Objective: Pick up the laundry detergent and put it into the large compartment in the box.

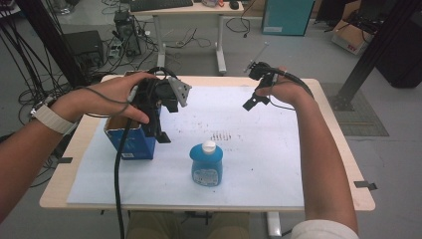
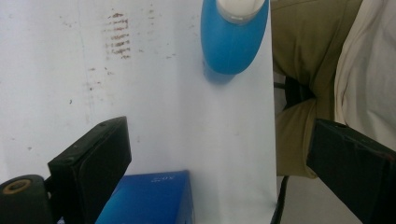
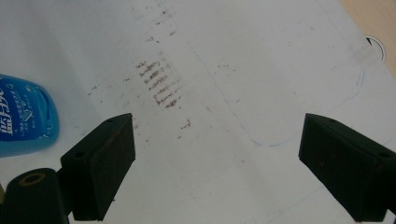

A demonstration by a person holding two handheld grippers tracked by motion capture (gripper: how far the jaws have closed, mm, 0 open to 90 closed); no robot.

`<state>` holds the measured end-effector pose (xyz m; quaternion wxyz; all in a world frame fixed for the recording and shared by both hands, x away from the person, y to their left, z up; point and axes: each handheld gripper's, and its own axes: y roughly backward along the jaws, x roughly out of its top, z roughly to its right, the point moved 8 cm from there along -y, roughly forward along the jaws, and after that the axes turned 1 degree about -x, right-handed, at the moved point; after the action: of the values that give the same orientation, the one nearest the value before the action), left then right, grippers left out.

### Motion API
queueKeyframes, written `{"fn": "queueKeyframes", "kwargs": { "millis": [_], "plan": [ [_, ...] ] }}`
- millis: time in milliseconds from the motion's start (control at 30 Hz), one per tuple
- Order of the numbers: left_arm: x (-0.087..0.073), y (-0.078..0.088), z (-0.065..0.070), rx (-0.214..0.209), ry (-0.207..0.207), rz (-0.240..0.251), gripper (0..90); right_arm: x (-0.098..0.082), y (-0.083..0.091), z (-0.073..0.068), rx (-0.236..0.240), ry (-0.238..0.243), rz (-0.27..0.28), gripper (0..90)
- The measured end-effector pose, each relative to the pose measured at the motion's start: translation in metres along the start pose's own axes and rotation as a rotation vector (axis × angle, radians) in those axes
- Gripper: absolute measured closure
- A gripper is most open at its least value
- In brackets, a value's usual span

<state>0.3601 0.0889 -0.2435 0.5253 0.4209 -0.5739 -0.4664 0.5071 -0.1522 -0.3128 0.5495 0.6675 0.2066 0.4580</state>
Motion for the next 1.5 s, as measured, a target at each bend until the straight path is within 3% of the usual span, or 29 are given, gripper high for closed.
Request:
{"fn": "queueKeyframes", "kwargs": {
  "millis": [1200,1500],
  "plan": [
    [0.008,0.000,0.002,0.018,0.018,0.028,5.8,-0.004,0.008,0.000,-0.008,-0.005,0.018,10.9],
    [0.015,-0.002,0.006,0.009,-0.001,0.039,6.4,-0.004,0.009,-0.002,-0.006,-0.008,0.019,11.5]
  ]
}}
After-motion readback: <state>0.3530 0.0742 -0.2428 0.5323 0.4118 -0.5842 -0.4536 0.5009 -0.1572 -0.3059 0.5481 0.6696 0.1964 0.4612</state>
